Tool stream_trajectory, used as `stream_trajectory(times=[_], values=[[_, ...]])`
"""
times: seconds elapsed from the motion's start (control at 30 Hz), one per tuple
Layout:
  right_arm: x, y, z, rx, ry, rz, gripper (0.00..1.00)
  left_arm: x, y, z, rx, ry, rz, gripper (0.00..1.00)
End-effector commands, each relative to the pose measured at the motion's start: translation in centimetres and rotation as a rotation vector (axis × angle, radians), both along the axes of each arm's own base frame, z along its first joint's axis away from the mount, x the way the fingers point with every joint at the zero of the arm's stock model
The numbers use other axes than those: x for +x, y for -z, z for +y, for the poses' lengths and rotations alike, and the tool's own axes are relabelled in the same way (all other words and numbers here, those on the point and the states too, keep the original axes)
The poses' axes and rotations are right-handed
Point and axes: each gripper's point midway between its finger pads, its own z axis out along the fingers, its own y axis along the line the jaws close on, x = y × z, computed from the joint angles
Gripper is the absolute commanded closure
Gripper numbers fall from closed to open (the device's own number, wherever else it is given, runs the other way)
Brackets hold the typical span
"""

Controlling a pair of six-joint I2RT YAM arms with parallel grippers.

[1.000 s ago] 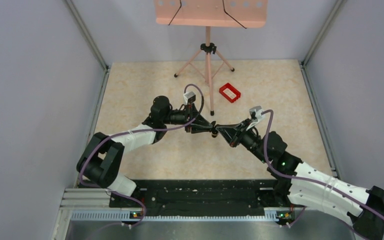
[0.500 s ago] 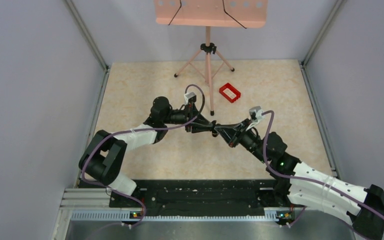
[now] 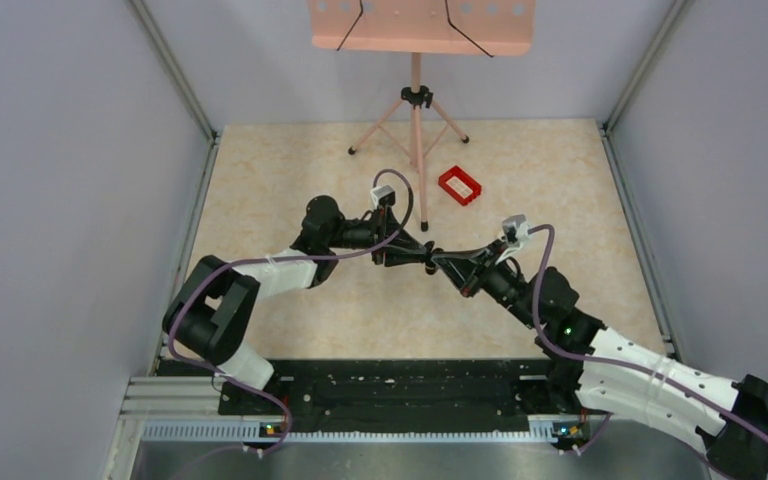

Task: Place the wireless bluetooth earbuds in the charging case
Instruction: Insert the left earbud into the left side groove of the charging case.

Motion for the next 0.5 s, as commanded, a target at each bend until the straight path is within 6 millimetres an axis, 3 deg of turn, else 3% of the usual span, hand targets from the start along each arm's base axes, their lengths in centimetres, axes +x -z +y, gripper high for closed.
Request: stream_trajectory(times=[0.0, 0.47], values=[[-1.1, 2.0, 0.9, -0.065, -0.071, 0.031, 1.00, 0.1, -2.0, 0.1, -0.070, -0.014, -0.089, 1.00], [-2.5, 1.7, 2.2, -0.121, -0.181, 0.034, 1.00, 0.5, -1.4, 0.0, -0.048, -0.012, -0.085, 1.00]])
